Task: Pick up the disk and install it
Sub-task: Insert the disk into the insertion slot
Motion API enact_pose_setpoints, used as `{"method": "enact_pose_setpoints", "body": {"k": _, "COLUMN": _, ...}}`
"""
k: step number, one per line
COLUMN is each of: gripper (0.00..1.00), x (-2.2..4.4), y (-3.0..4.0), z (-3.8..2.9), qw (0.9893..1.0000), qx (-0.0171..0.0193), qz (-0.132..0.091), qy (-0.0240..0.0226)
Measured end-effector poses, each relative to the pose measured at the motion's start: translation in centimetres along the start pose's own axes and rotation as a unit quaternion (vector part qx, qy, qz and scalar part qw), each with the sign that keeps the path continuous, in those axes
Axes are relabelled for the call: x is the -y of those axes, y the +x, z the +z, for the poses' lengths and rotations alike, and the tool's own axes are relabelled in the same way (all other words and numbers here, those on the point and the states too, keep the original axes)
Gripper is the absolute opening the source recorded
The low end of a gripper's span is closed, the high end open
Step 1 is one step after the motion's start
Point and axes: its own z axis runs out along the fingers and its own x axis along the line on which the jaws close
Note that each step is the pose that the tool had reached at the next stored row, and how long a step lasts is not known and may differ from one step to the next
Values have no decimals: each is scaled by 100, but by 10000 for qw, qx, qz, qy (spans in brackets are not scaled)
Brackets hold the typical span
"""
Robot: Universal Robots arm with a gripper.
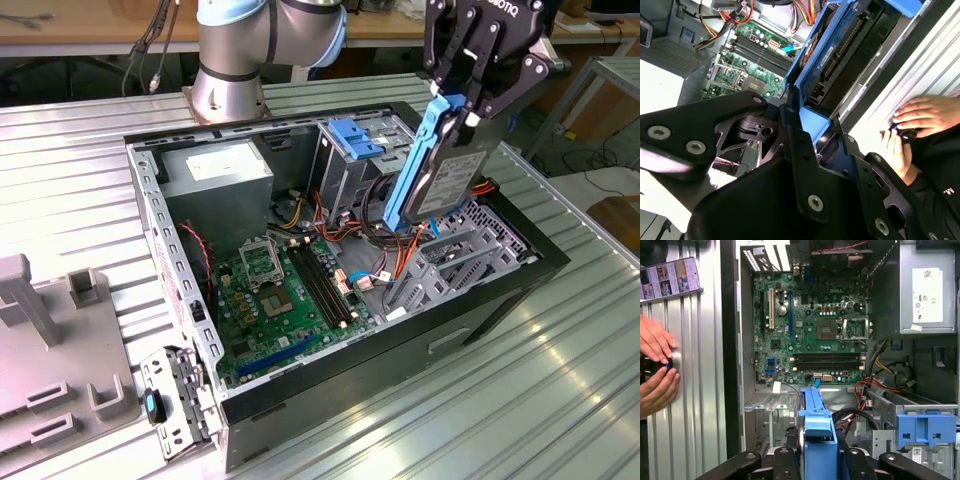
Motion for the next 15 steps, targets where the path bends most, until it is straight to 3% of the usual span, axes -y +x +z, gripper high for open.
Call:
{"method": "enact_pose_setpoints", "body": {"k": 6, "gripper": 37, "x": 9, "y": 92, "z": 31, "qw": 10000, "qx": 0, "qz": 1, "qy": 0}}
{"method": "enact_pose_setpoints", "body": {"k": 8, "gripper": 37, "x": 10, "y": 180, "z": 48, "qw": 10000, "qx": 2, "qz": 1, "qy": 0}}
{"method": "enact_pose_setpoints", "body": {"k": 10, "gripper": 37, "x": 12, "y": 198, "z": 54, "qw": 10000, "qx": 5, "qz": 1, "qy": 0}}
{"method": "enact_pose_setpoints", "body": {"k": 15, "gripper": 37, "x": 133, "y": 196, "z": 75, "qw": 10000, "qx": 4, "qz": -5, "qy": 0}}
